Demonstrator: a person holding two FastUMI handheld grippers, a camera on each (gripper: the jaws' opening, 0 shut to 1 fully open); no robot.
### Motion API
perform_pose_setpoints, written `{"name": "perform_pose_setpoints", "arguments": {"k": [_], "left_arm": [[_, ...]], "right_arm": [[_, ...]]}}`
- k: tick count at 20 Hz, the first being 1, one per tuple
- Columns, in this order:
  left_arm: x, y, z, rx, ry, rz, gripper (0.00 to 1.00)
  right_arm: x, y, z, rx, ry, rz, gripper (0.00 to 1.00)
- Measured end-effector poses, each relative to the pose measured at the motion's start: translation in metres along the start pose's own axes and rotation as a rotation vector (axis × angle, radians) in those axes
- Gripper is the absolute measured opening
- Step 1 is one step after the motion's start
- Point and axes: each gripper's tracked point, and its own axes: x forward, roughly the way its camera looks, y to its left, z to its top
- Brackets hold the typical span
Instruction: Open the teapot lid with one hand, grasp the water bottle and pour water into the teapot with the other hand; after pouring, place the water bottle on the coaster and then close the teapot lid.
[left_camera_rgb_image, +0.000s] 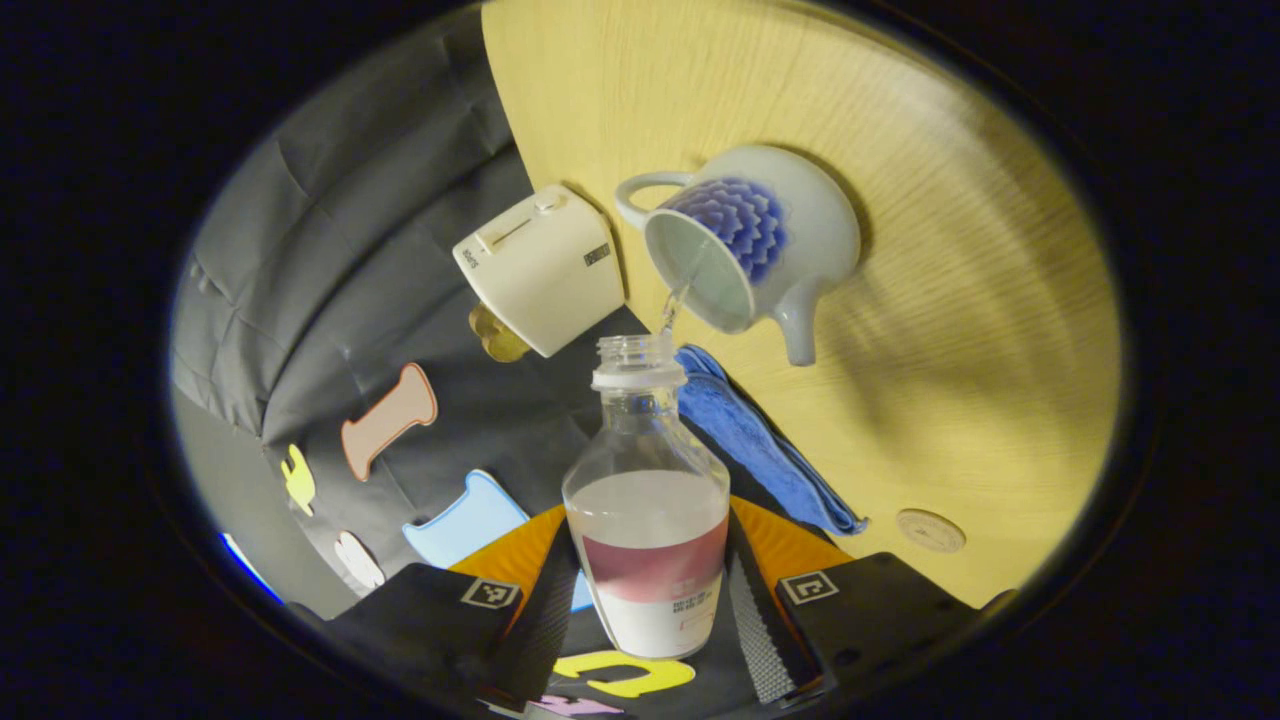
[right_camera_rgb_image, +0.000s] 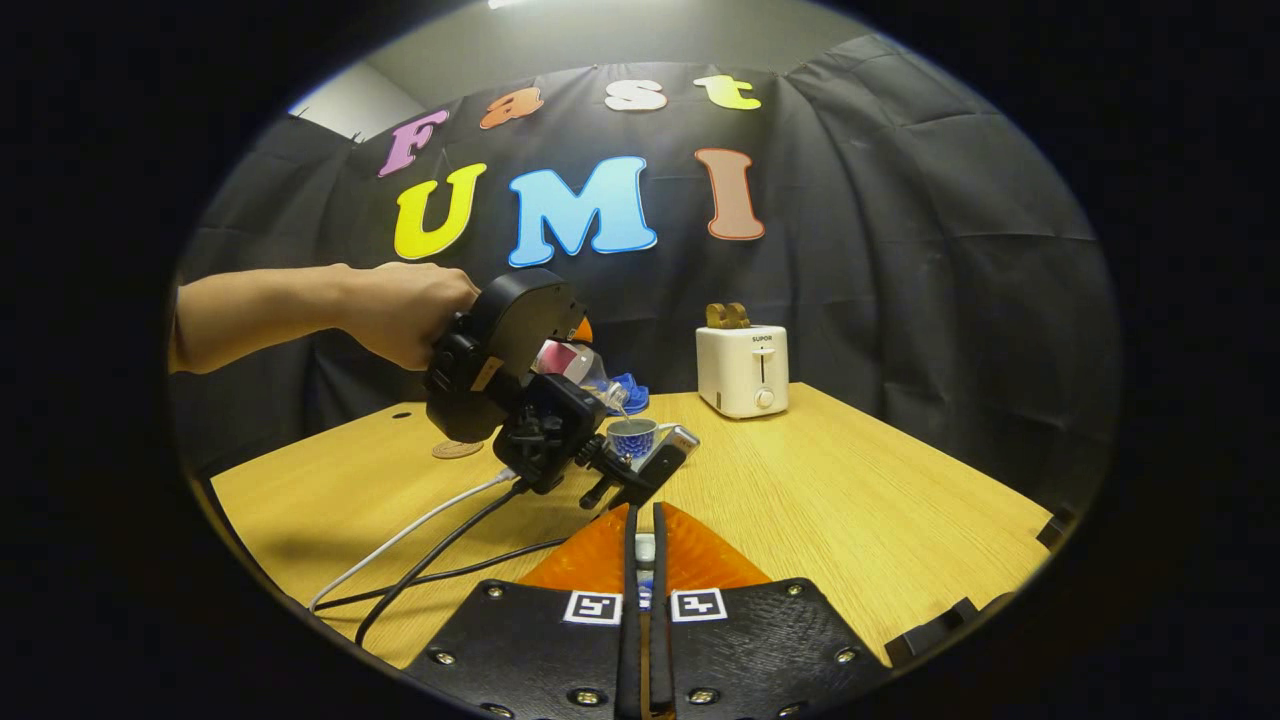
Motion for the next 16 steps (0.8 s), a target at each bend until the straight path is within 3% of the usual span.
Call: {"name": "perform_pose_setpoints", "arguments": {"k": [16], "left_arm": [[-0.0003,0.0050,0.0064,0.080,-0.007,0.000,0.87]], "right_arm": [[-0.0009,-0.0068,0.0001,0.013,-0.002,-0.007,0.04]]}}
